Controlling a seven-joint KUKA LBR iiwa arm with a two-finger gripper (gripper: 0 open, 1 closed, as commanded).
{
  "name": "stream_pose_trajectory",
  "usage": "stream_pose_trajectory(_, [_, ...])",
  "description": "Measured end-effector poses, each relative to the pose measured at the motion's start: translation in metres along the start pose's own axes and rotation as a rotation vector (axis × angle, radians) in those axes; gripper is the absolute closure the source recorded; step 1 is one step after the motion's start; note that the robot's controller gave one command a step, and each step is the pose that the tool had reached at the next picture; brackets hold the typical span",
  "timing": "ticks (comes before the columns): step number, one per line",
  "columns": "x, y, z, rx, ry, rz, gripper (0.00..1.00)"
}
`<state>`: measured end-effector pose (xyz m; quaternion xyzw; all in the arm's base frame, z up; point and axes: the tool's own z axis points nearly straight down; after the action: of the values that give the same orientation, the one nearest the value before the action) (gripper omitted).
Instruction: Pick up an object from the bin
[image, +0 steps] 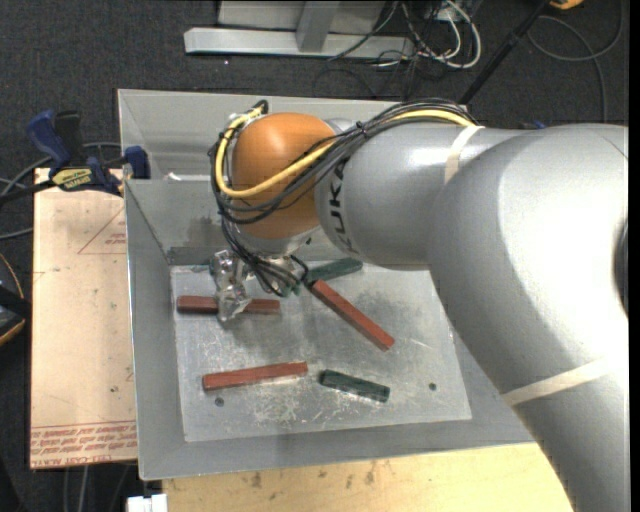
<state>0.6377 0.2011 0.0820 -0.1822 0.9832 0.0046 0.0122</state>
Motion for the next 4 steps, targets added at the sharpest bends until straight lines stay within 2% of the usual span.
stream_pose_trajectory(1, [-0.001,0.001,-0.033,0.003,0.021,0.032,1.0])
stream_pose_trajectory(2, [0.01,0.003,-0.089,0.003,0.027,0.023,1.0])
stream_pose_trajectory(3, [0.022,0.054,-0.048,0.0,0.026,-0.157,0.0])
stream_pose_trajectory(4, [0.021,0.053,-0.049,0.001,0.024,-0.155,0.0])
